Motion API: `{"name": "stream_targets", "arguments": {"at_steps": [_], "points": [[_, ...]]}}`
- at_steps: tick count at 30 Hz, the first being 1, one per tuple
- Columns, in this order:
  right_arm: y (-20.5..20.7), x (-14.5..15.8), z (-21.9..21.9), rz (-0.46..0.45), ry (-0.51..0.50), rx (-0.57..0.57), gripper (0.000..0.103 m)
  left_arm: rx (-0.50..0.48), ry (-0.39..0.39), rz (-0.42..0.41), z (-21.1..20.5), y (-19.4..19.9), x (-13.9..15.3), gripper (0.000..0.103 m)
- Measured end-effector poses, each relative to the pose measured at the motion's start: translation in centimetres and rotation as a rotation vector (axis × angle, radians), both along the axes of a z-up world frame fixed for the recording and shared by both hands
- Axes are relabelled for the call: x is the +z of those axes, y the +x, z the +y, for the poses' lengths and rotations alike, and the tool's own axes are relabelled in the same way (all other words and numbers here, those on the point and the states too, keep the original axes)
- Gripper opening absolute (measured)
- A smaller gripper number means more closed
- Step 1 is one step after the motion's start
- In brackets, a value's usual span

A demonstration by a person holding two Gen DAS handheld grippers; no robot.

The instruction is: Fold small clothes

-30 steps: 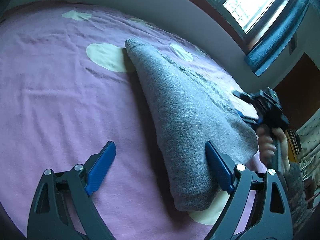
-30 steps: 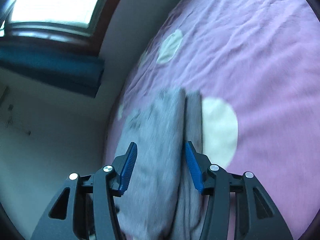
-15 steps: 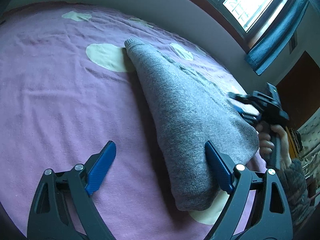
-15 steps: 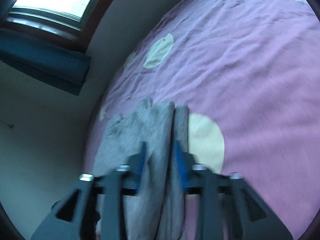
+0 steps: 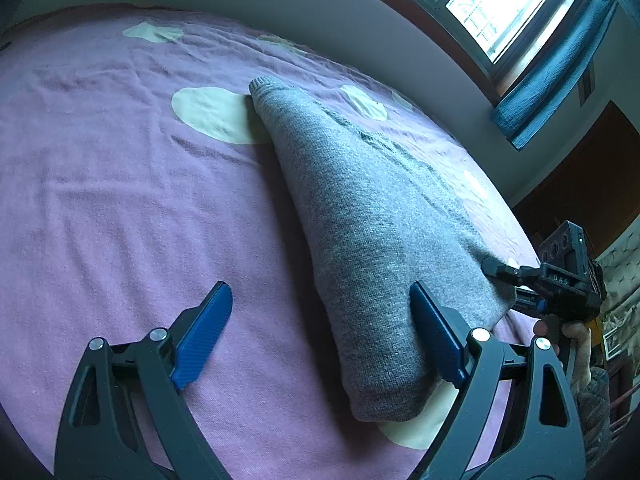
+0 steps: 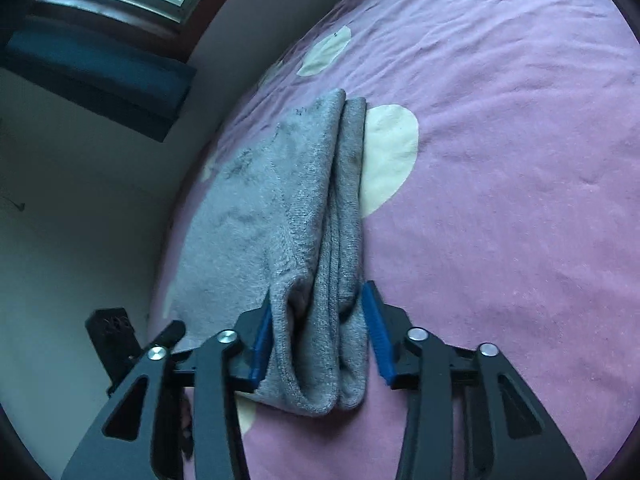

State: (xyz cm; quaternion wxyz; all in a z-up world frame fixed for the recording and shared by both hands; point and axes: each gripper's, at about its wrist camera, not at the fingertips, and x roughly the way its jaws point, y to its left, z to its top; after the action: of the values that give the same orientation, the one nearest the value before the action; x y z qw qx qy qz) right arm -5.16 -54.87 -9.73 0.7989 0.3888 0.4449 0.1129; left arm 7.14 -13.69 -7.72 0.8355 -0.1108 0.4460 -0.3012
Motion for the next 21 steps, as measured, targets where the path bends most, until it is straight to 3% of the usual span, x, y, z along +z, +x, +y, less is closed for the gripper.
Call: {"name": "stream_targets", "arguments": {"at_steps": [7, 10, 12, 15, 21], "points": [[-0.2, -0.1, 0.3, -0.026, -0.035, -0.005, 0.032, -0.002, 0.010, -0.001, -0.1, 0.1, 0.0, 0.089], [-0.3, 0.1, 0.0, -0.039, 0.001, -0.004, 0.039, -0.003, -0.009, 0.002, 0.2, 0.1, 0.2, 0.089], [-0.2, 0.3, -0.4, -0.044, 0.056, -0.010, 0.053, -0.008, -0.035, 0.026, 0.7, 0.4, 0.4, 0.089], [0.0, 0.8, -1.5, -0.071, 0.128, -0.023, 0.065, -0.010, -0.088, 0.083, 1.6, 1.7, 0.8, 0.090], [2.9, 0.2, -2.2, -0.035, 0.122, -0.006, 0.065, -0.012, -0.147, 0.159, 1.3, 5.1, 0.2, 0.089]]}}
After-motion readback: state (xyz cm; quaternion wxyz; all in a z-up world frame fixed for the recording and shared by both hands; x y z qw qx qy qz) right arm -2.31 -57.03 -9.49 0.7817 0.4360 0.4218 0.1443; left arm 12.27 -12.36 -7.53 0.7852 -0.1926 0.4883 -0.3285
